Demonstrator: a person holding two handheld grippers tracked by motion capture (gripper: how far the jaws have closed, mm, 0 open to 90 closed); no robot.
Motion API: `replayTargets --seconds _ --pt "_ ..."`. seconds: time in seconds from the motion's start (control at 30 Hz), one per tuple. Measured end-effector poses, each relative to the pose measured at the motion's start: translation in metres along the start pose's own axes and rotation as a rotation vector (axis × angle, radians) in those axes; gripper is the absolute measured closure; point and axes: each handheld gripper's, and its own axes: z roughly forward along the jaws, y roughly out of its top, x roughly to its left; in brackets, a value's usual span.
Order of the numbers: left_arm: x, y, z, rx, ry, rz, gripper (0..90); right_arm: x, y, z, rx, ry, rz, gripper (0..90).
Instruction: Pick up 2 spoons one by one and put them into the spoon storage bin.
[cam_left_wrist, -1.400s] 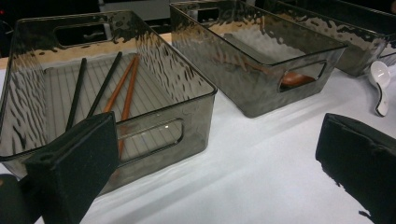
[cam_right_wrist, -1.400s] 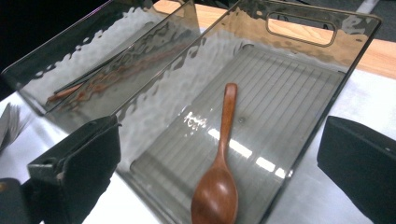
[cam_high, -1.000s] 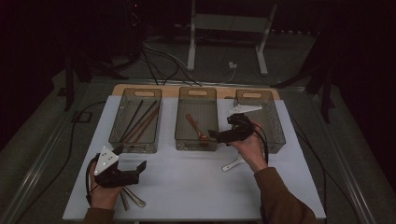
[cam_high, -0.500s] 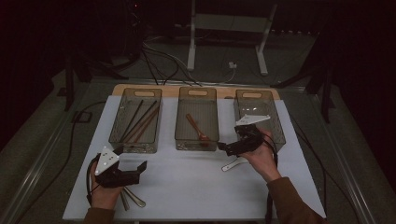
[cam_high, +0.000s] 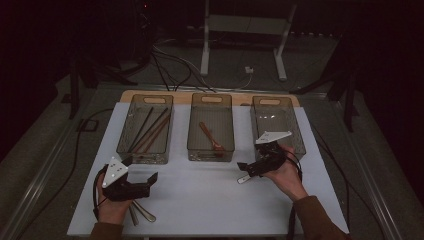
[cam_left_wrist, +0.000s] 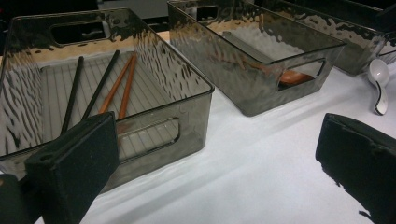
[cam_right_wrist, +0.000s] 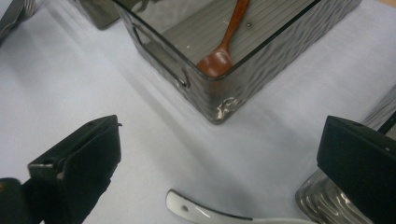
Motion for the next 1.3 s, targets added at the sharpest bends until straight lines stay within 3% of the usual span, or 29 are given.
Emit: replayTargets --seconds 0.57,0.8,1.3 --pt "0.000 0.000 0.000 0.000 0.000 0.000 0.8 -0.001 -0.017 0.008 0.097 0.046 -0.070 0.0" --pt "-0.001 0.000 0.000 0.001 -0.001 0.000 0.8 -0.004 -0.022 0.016 0.129 0.062 -0.072 0.0" --pt "-0.001 0.000 0.001 0.004 -0.004 0.002 0.8 0.000 -0.029 0.032 0.204 0.056 -0.141 3.5"
